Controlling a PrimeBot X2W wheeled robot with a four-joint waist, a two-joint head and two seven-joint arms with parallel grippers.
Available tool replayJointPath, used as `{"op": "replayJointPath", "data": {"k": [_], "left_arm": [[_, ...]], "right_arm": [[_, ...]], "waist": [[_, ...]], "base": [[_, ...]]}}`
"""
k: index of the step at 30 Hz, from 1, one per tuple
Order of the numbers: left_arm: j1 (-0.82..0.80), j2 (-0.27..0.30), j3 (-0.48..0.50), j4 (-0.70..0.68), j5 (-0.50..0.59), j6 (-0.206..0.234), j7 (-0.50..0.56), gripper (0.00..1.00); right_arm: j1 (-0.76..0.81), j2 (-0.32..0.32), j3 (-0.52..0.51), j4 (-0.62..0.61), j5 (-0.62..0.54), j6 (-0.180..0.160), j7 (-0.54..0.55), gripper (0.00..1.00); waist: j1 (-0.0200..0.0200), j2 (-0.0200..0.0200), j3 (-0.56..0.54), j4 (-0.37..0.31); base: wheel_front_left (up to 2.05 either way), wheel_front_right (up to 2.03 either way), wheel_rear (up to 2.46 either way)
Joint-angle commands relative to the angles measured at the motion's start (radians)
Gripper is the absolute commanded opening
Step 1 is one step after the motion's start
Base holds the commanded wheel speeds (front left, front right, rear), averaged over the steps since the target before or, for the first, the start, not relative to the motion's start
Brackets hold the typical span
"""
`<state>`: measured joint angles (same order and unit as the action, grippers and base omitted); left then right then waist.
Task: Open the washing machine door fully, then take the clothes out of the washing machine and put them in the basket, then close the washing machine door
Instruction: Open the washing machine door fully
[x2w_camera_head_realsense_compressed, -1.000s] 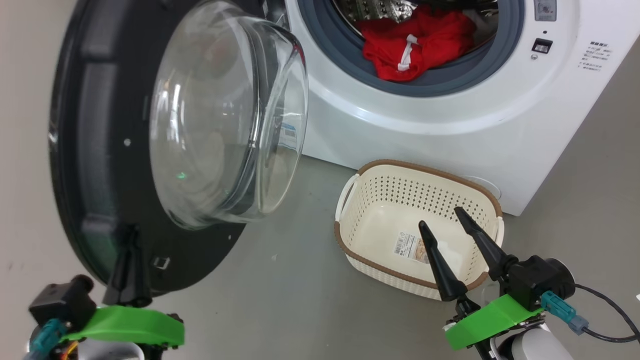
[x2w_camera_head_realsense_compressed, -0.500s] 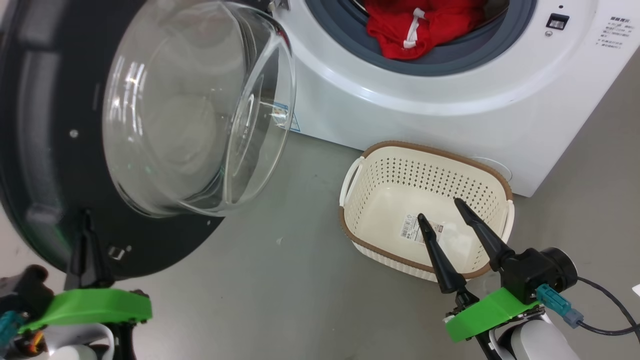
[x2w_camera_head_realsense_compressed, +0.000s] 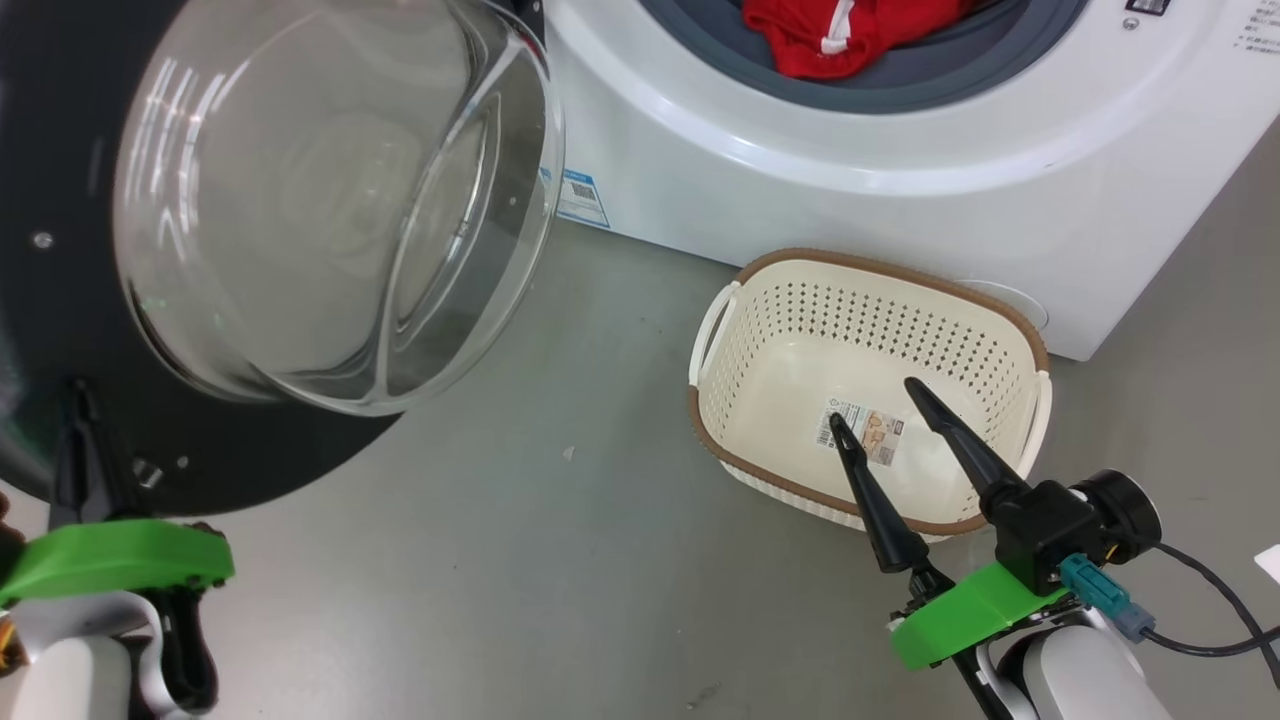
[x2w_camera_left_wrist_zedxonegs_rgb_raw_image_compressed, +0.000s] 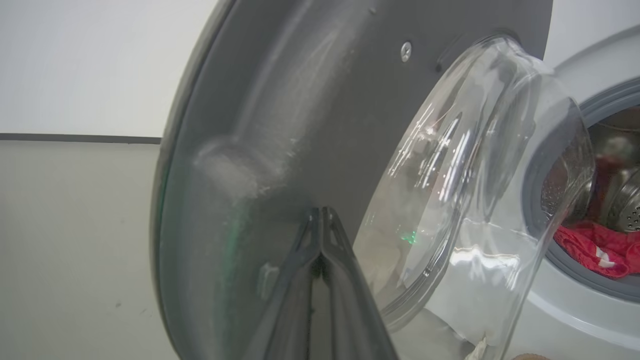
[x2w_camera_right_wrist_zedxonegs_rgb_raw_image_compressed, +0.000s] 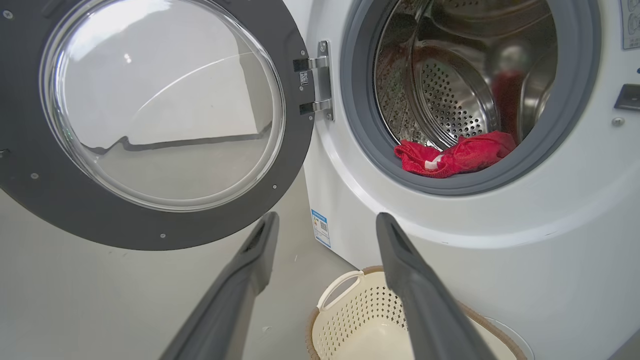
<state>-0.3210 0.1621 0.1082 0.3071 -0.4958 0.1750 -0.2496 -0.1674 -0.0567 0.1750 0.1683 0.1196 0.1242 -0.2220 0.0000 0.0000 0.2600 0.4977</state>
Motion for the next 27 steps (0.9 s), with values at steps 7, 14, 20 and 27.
{"op": "replayJointPath", "data": {"k": [7,14,20,27], "left_arm": [[-0.098,0.052,0.119,0.057,0.023,-0.033,-0.012,0.0],[-0.154,0.046,0.195,0.117,0.062,-0.077,-0.012,0.0],[-0.211,0.051,0.281,0.177,0.081,-0.119,-0.012,0.0],[-0.255,0.052,0.344,0.228,0.122,-0.155,-0.012,0.0]], "right_arm": [[-0.048,0.006,0.034,-0.055,-0.039,0.007,0.03,1.0],[-0.048,0.006,0.028,-0.072,-0.048,0.007,0.043,1.0],[-0.046,0.006,0.014,-0.086,-0.055,0.007,0.056,1.0],[-0.052,0.005,0.01,-0.104,-0.066,0.007,0.07,1.0]], "waist": [[0.0,0.0,0.035,-0.001],[0.0,0.0,0.044,-0.009],[0.0,0.0,0.055,-0.018],[0.0,0.0,0.069,-0.025]], "base": [[0.0,0.0,0.0],[0.0,0.0,0.0],[0.0,0.0,0.0],[0.0,0.0,0.0]]}}
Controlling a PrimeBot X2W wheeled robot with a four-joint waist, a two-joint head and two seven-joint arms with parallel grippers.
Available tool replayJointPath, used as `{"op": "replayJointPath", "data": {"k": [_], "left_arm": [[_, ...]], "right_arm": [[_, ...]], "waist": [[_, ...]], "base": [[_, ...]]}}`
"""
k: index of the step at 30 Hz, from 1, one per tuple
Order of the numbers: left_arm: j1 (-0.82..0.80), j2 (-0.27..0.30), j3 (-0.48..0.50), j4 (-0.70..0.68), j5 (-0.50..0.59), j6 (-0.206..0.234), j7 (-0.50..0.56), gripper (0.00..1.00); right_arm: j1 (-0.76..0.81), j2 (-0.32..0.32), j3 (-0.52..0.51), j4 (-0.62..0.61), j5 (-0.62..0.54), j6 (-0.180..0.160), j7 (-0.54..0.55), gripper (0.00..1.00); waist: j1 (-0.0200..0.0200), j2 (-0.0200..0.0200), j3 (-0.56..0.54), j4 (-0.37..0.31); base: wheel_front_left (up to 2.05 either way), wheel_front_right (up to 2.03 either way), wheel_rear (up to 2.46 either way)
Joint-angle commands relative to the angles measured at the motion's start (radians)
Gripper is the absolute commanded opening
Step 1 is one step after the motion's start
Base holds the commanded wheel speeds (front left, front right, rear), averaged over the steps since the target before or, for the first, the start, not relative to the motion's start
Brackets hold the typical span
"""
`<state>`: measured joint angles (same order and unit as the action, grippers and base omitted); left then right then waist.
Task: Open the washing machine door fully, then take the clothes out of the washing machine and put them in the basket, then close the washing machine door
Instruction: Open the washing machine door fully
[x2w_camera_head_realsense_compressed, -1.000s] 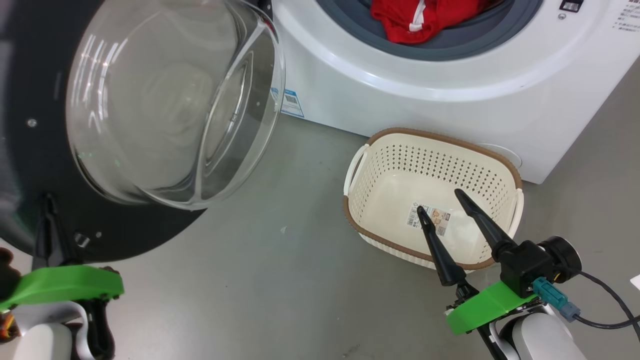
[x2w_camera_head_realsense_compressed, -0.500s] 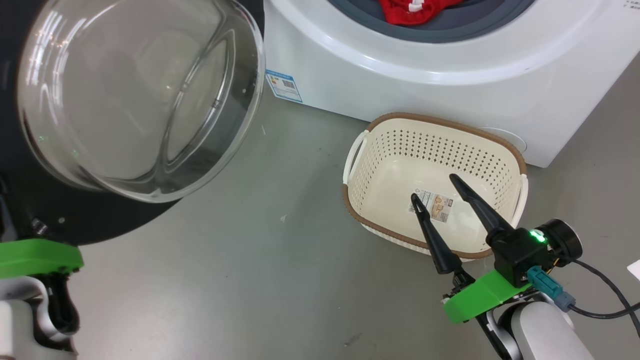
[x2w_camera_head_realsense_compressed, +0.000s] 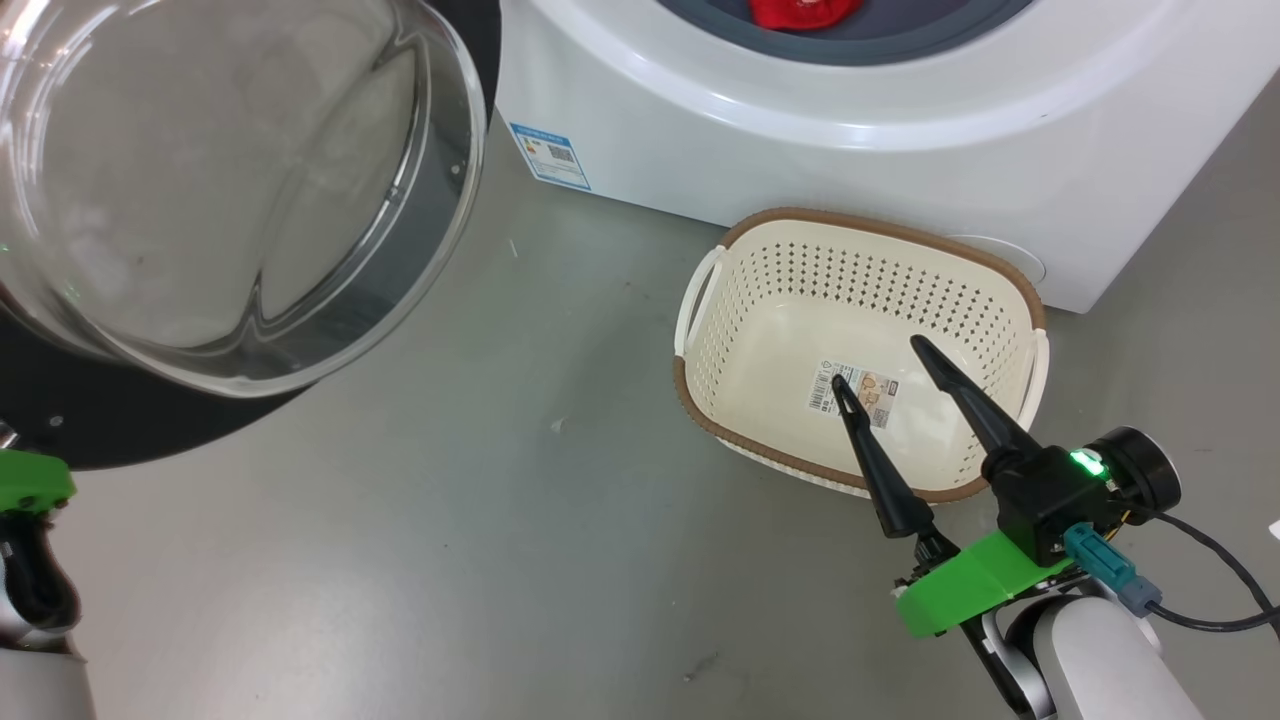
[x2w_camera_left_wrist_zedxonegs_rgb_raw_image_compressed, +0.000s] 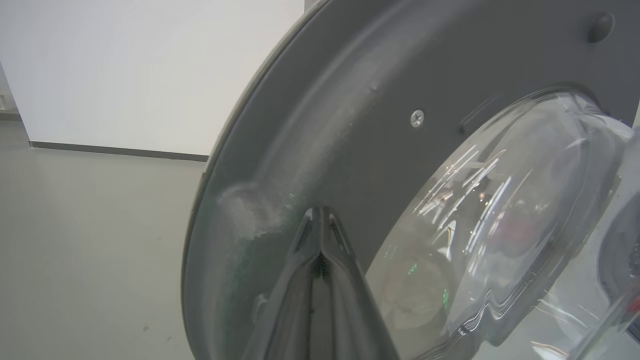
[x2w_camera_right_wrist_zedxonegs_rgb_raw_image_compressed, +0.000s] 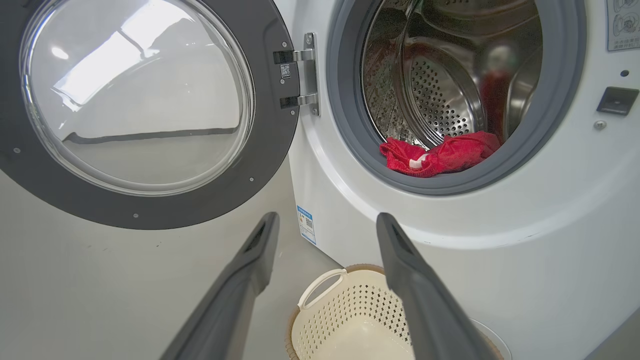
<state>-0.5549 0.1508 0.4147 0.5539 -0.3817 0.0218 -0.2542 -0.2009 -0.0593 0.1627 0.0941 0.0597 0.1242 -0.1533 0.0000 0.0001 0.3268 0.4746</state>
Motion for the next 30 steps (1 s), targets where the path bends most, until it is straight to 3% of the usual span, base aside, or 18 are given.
{"op": "replayJointPath", "data": {"k": [1,13,15,16,17,18,30], "left_arm": [[-0.026,0.062,0.047,-0.014,0.015,-0.007,-0.008,0.0],[-0.046,0.031,0.13,0.003,0.109,-0.069,-0.008,0.0],[-0.038,0.023,0.132,-0.012,0.126,-0.077,-0.008,0.37],[-0.035,0.018,0.133,-0.024,0.134,-0.081,-0.008,0.41],[-0.031,0.013,0.132,-0.037,0.143,-0.084,-0.008,0.63],[-0.028,0.008,0.131,-0.051,0.151,-0.087,-0.008,1.0],[0.004,-0.047,0.065,-0.287,0.147,-0.143,-0.008,1.0]], "right_arm": [[-0.019,0.007,0.023,-0.032,-0.007,0.007,0.003,1.0],[-0.025,0.008,0.02,-0.021,0.001,0.007,-0.006,1.0],[-0.026,0.008,0.019,-0.015,0.005,0.007,-0.012,1.0],[-0.027,0.008,0.018,-0.012,0.007,0.007,-0.015,1.0],[-0.028,0.008,0.017,-0.009,0.01,0.007,-0.019,1.0],[-0.028,0.008,0.016,-0.006,0.013,0.007,-0.023,1.0],[-0.035,0.009,-0.01,0.037,0.068,0.007,-0.081,1.0]], "waist": [[0.0,-0.0001,0.004,-0.003],[0.0,-0.0001,-0.006,-0.019],[0.0,-0.0001,-0.014,-0.024],[0.0,-0.0001,-0.017,-0.027],[0.0,-0.0001,-0.021,-0.03],[0.0,-0.0001,-0.024,-0.033],[0.0,-0.0001,-0.074,-0.107]], "base": [[0.0,0.0,0.0],[0.0,0.0,0.0],[0.0,0.0,0.0],[0.0,0.0,0.0],[0.0,0.0,0.0],[0.0,0.0,0.0],[0.0,0.0,0.0]]}}
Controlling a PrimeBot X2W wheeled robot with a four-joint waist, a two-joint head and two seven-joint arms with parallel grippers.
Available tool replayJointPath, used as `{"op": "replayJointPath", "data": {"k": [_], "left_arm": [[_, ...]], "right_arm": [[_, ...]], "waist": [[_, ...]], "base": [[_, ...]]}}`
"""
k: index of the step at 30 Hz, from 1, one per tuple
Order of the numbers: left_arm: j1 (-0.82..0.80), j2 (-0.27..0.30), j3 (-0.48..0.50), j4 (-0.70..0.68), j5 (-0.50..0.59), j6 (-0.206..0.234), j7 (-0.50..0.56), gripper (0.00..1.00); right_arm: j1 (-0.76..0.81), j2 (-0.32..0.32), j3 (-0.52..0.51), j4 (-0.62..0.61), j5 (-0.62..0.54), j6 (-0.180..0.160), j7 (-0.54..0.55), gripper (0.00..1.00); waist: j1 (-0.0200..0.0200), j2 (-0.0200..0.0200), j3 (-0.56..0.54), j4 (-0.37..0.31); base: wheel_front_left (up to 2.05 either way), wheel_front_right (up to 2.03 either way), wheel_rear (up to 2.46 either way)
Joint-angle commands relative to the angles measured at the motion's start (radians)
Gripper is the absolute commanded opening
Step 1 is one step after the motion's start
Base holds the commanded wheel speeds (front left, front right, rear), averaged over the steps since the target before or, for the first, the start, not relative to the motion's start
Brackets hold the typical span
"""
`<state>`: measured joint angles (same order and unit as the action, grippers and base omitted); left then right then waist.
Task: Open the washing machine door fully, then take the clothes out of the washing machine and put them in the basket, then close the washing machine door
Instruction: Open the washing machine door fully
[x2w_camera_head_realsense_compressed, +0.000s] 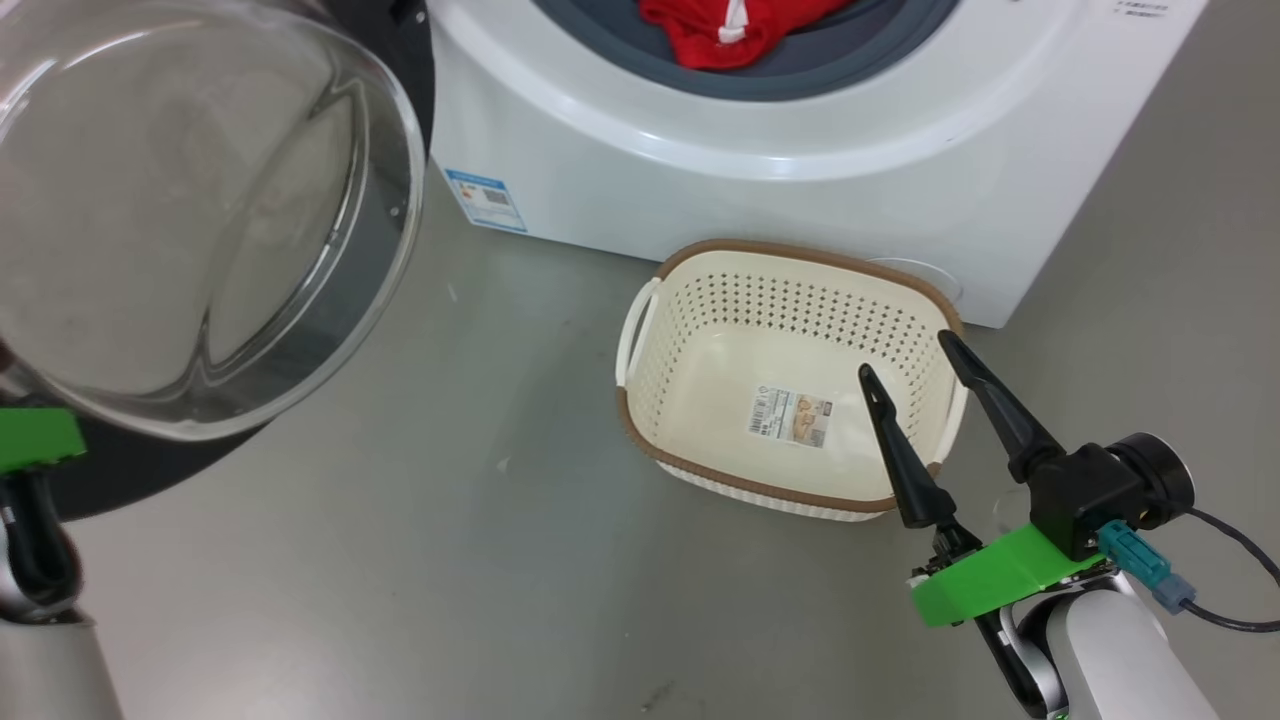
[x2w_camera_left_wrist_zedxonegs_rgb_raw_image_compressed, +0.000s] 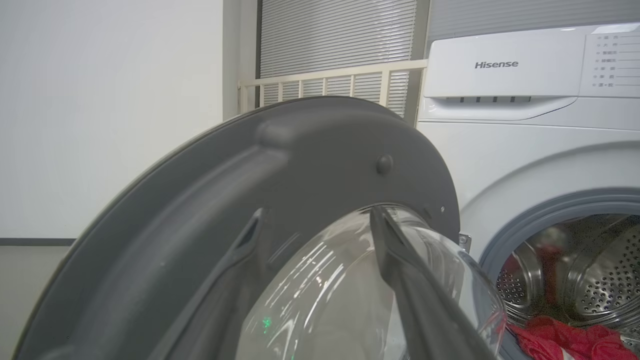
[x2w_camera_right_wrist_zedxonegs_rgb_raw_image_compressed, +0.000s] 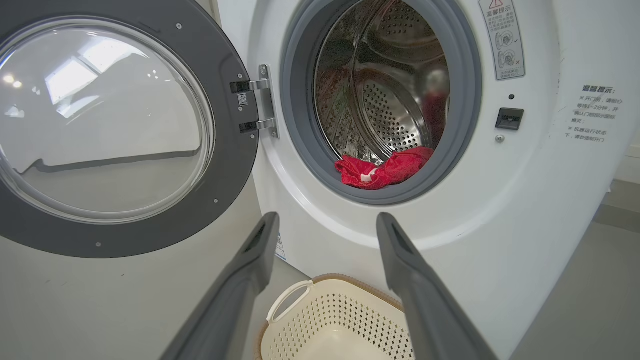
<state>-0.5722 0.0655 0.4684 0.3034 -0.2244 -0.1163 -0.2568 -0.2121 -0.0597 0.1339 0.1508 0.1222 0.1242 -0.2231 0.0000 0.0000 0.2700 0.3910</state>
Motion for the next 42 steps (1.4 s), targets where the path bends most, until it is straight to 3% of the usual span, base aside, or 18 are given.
{"op": "replayJointPath", "data": {"k": [1,7,16,27,42], "left_arm": [[0.027,0.034,-0.005,-0.057,-0.021,-0.007,-0.005,1.0],[0.089,0.029,-0.106,-0.21,-0.031,-0.013,-0.005,1.0],[0.205,0.079,-0.312,-0.241,-0.098,-0.014,-0.004,1.0],[0.362,0.085,-0.362,-0.254,-0.137,-0.014,-0.004,1.0],[0.502,0.106,-0.381,-0.215,-0.112,-0.013,-0.005,1.0]], "right_arm": [[-0.024,0.009,0.012,-0.016,0.009,0.007,-0.015,1.0],[-0.021,0.009,-0.034,-0.001,0.039,0.007,-0.032,1.0],[-0.023,0.009,-0.093,0.004,0.047,0.007,-0.038,1.0],[0.013,0.009,-0.116,-0.023,0.041,0.007,-0.039,1.0],[0.121,0.009,-0.152,-0.061,0.043,0.007,-0.039,1.0]], "waist": [[0.0,0.0,-0.022,-0.032],[0.0,0.0,-0.049,-0.096],[0.0,0.0,-0.08,-0.183],[0.0,0.0,-0.128,-0.287],[0.0,0.0,-0.213,-0.34]], "base": [[0.0,0.0,0.0],[0.0,0.0,0.0],[0.0,0.0,0.0],[0.0,0.0,0.0],[0.0,0.0,0.0]]}}
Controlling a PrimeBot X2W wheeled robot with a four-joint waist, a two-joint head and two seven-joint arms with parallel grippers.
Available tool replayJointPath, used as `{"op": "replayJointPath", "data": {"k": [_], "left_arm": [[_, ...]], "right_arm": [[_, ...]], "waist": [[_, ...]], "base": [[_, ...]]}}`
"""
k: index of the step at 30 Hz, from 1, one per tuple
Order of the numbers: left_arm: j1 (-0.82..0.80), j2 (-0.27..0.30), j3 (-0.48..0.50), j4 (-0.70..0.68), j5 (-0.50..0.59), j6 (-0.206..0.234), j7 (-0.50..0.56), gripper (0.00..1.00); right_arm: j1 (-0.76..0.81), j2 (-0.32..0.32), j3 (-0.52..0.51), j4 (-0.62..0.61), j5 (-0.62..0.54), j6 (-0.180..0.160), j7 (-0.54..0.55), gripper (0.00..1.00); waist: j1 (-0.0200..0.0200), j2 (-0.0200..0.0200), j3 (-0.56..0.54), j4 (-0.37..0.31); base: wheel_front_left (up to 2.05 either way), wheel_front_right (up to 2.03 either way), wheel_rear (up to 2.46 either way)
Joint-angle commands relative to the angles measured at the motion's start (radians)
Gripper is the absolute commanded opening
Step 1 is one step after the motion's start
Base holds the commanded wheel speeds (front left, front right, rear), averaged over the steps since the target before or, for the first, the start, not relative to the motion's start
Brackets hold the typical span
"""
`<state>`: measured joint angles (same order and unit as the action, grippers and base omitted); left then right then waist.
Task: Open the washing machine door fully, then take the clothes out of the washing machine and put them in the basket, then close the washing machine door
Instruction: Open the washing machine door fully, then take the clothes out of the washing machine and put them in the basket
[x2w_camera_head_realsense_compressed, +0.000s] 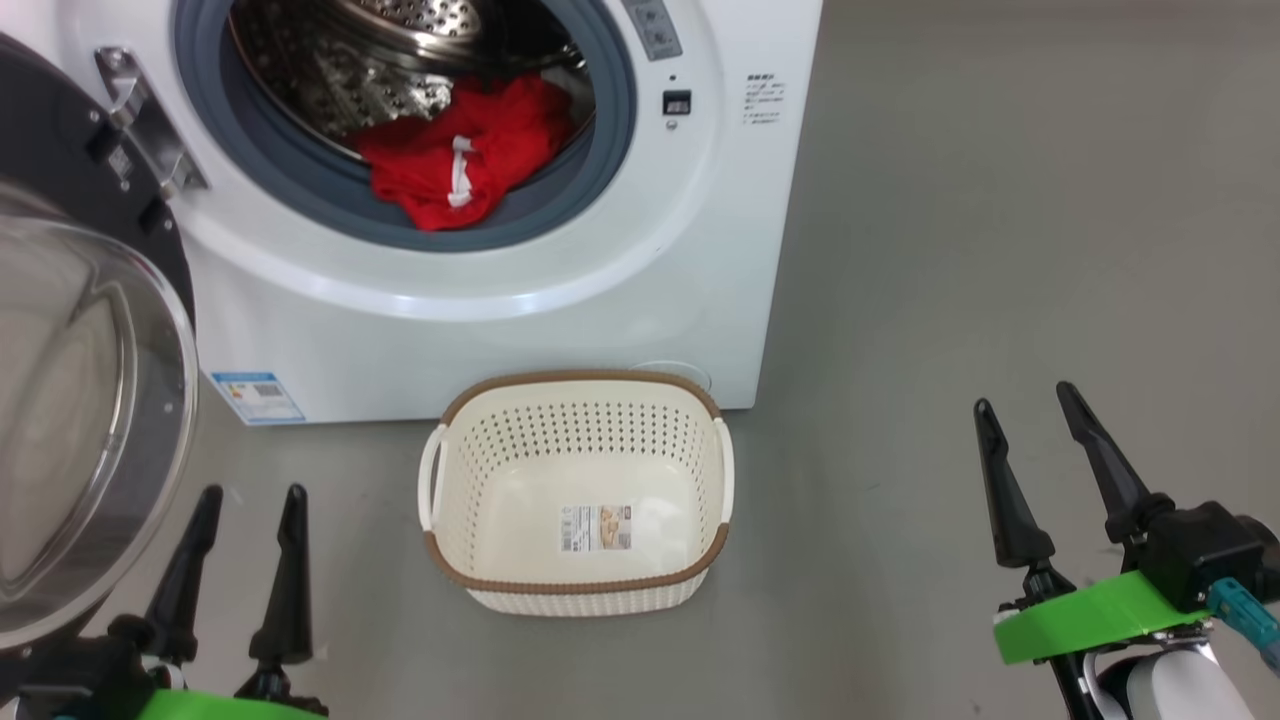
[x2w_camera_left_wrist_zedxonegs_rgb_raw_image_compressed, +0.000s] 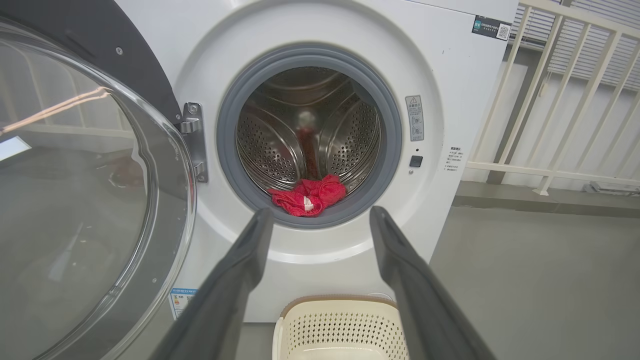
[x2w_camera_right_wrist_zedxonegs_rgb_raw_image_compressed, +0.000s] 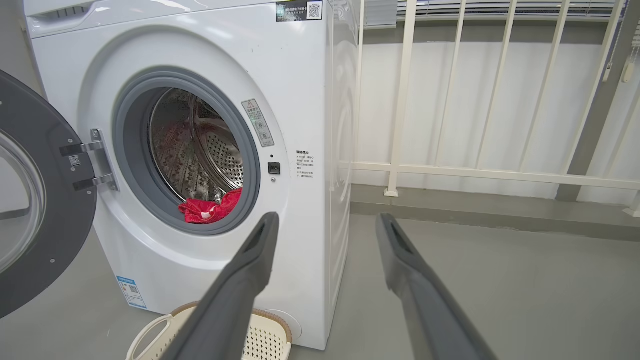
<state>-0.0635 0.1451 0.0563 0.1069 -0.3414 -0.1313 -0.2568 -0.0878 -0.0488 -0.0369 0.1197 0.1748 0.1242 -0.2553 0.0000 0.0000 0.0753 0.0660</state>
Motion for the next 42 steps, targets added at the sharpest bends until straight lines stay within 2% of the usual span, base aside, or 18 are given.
{"op": "replayJointPath", "data": {"k": [1,11,30,42], "left_arm": [[0.0,0.027,0.032,-0.016,0.006,0.002,-0.005,1.0],[0.048,0.015,0.035,-0.017,0.021,0.003,-0.005,1.0],[0.088,0.008,0.04,-0.026,0.03,0.026,-0.005,1.0],[0.075,0.017,0.035,-0.036,0.032,0.048,-0.001,1.0]], "right_arm": [[0.004,-0.001,0.019,-0.031,-0.01,0.007,-0.006,1.0],[0.078,-0.001,0.021,-0.033,-0.019,0.007,-0.006,1.0],[0.087,-0.001,0.012,-0.034,-0.021,0.007,-0.006,1.0],[0.075,-0.001,0.02,-0.031,-0.014,0.007,-0.006,1.0]], "waist": [[0.0,0.0,-0.024,-0.018],[0.0,0.0,-0.058,-0.038],[0.0,0.0,-0.071,-0.059],[0.0,0.0,-0.051,-0.051]], "base": [[0.0,0.0,0.0],[0.0,0.0,0.0],[0.03,-0.03,0.0],[1.3,-1.3,0.0]]}}
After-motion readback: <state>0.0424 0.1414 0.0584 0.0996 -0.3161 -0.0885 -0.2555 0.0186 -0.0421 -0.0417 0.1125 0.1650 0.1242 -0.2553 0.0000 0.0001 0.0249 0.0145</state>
